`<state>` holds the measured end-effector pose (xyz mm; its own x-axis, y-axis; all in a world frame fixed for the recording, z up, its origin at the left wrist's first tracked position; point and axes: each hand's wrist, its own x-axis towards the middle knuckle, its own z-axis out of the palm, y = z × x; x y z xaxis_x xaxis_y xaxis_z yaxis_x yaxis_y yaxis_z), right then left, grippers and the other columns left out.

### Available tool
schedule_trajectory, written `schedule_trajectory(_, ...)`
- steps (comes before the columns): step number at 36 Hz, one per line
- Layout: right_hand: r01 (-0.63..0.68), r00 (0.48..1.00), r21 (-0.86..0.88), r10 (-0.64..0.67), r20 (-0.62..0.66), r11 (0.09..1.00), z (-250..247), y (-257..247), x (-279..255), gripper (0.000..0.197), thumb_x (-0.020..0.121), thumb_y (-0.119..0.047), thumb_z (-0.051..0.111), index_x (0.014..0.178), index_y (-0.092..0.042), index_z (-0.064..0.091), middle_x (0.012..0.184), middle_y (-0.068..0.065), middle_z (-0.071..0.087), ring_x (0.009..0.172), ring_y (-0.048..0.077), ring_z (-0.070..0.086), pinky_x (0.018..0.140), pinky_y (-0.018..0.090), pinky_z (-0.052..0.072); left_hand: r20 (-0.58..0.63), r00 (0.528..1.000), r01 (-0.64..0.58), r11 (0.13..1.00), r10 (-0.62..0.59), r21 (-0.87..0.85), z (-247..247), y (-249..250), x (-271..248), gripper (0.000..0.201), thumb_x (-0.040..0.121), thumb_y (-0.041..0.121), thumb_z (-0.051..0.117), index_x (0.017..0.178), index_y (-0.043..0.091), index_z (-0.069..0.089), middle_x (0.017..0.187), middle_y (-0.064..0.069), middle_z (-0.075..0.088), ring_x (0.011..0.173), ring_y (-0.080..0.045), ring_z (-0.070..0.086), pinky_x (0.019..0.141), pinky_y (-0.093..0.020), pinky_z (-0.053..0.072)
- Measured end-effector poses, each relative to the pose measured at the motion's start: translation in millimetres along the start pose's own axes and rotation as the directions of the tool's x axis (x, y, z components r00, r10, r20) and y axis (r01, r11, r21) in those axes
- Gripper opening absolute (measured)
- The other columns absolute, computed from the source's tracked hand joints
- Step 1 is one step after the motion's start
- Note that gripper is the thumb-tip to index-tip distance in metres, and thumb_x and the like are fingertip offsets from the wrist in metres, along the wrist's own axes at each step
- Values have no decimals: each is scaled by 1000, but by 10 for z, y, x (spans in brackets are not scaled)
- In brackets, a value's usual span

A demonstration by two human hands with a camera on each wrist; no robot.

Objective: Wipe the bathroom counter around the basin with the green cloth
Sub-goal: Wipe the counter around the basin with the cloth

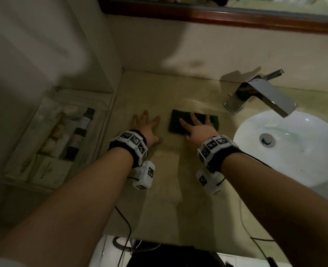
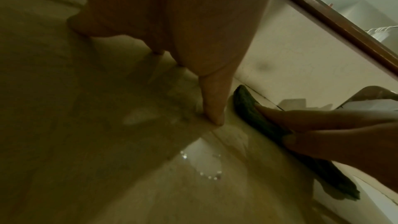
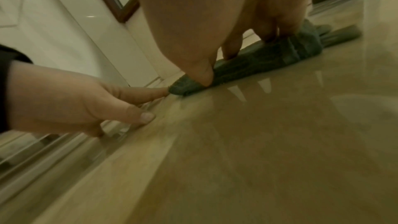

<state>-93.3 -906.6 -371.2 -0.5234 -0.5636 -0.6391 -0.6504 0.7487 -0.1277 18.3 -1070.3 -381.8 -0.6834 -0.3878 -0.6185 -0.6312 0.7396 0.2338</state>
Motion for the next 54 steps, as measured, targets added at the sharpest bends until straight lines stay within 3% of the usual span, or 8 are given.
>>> schedule_trajectory(12, 71, 997, -64, -72, -6, 995, 521, -124, -497, 62, 98, -48, 34, 148, -51, -2, 161, -3, -14, 142, 50, -8, 118, 56, 5, -29, 1000, 2, 1000, -3, -13, 9, -34, -22, 81, 89, 46, 61, 153, 40, 11, 163, 0, -11, 147, -36, -9, 119, -46, 8)
schedule_trajectory(23, 88, 996, -103, -89, -8, 991, 474, -507, -441, 64, 97, -52, 34, 149, -48, -3, 161, -2, -12, 143, 49, -8, 118, 55, 9, -75, 997, -12, 997, 6, -78, -117, 149, -114, 75, 97, 13, 48, 154, 36, 5, 163, -4, -7, 148, -34, -3, 121, -44, 8)
schedule_trajectory(27, 127, 992, -69, -126, 22, 990, 283, -600, -227, 61, 98, -52, 32, 150, -47, -1, 161, -3, -10, 143, 48, -7, 117, 56, 7, -147, 989, -38, 993, 22, -110, -145, 182, -115, 76, 96, 8, 46, 152, 43, 8, 163, 2, -8, 149, -29, -7, 118, -56, 12)
schedule_trajectory(31, 237, 971, 32, -237, -5, 971, 66, -523, -143, 52, 101, -40, 36, 151, -32, 24, 160, 6, 18, 142, 33, 25, 118, 48, 15, -189, 980, -83, 992, 64, -92, -169, 203, -145, 73, 97, 14, 46, 152, 44, 9, 163, 5, -8, 149, -26, -7, 117, -60, 9)
schedule_trajectory(34, 272, 948, 278, -207, -243, 921, -53, -266, -225, 41, 99, -24, 44, 140, -21, 49, 148, 5, 44, 131, 24, 43, 105, 31, 32, -230, 965, -136, 990, 123, -43, -124, 251, -180, 69, 96, 21, 50, 152, 40, 14, 163, 1, -3, 149, -27, -3, 116, -59, 9)
schedule_trajectory(37, 181, 915, 275, -59, -400, 944, -88, 83, -216, 47, 94, -17, 48, 142, -22, 47, 153, 2, 36, 140, 22, 33, 111, 33, 29, -233, 949, -209, 977, 213, 42, -7, 355, -206, 62, 97, 24, 51, 151, 38, 23, 163, -1, 7, 148, -29, 6, 116, -58, 19)
schedule_trajectory(44, 9, 993, 126, 6, -119, 992, -20, 411, -119, 72, 98, -21, 49, 155, -26, 5, 162, 0, -9, 148, 32, -2, 119, 43, 15, -194, 942, -255, 960, 273, 113, 357, 485, -187, 49, 101, 32, 41, 149, 39, 30, 160, -3, 17, 145, -30, 15, 113, -58, 24)
schedule_trajectory(54, 5, 1000, 104, -6, 14, 995, 155, 358, -152, 73, 97, -47, 44, 154, -33, 0, 160, -3, -17, 147, 34, -11, 120, 47, 8, -224, 928, -273, 952, 299, 139, 553, 188, -244, 49, 100, 32, 45, 147, 38, 34, 156, -3, 27, 143, -28, 19, 112, -57, 25)
